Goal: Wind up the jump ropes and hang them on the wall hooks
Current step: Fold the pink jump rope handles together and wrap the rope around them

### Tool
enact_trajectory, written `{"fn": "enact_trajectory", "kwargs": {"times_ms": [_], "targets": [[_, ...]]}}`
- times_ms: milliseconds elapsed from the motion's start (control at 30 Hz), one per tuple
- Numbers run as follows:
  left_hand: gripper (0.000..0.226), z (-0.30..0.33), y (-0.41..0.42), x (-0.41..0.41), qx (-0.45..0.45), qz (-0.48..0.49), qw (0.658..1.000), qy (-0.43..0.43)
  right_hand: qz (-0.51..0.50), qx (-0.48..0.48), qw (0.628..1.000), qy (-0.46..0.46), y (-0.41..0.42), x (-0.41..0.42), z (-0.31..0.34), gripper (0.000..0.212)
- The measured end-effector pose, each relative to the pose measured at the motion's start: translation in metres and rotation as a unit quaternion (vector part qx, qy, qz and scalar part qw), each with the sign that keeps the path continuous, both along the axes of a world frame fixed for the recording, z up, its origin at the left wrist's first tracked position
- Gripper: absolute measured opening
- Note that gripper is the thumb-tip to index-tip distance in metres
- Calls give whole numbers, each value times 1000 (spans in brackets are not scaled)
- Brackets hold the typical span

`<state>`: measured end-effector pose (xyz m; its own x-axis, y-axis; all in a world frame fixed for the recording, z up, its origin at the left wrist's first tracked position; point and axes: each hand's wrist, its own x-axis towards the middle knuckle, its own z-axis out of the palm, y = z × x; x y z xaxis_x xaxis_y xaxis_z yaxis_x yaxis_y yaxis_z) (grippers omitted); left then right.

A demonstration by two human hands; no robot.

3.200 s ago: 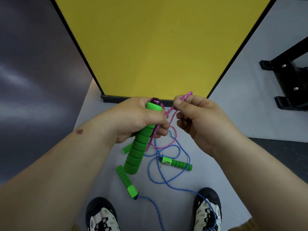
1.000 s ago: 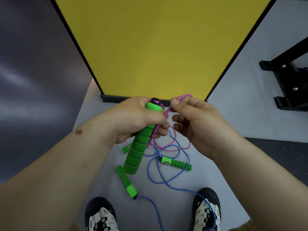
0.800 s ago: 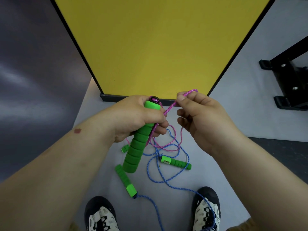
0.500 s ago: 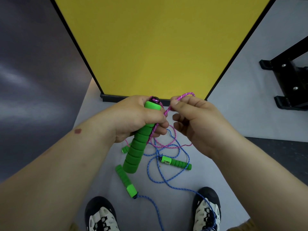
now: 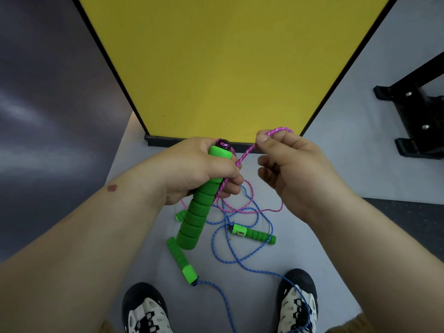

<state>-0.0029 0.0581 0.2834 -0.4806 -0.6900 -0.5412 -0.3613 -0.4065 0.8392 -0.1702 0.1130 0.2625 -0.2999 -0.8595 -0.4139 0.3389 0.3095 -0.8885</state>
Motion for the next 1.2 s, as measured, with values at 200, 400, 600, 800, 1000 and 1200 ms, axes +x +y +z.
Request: {"fn": "enact_trajectory", "kwargs": {"times_ms": [200, 400, 600, 800, 1000, 1200], "targets": [[20, 0, 0, 0, -1, -3, 1000, -5, 87, 9, 996, 29, 3, 8, -3, 3], [14, 0, 0, 0, 0, 2, 1000, -1, -43, -8, 999, 21, -2, -4, 1, 3], [13, 0, 1, -1, -1, 8, 1000, 2, 24, -3, 1000, -1, 2, 2, 1, 4], [16, -1, 0, 0, 0, 3, 1000, 0, 60, -1, 998, 20, 3, 8, -1, 4], [14, 0, 0, -2, 0, 4, 1000, 3, -52, -20, 998, 12, -2, -4, 2, 2], [14, 0, 1, -1, -4, 8, 1000, 2, 19, -8, 1000, -19, 2, 4, 1, 2]]}}
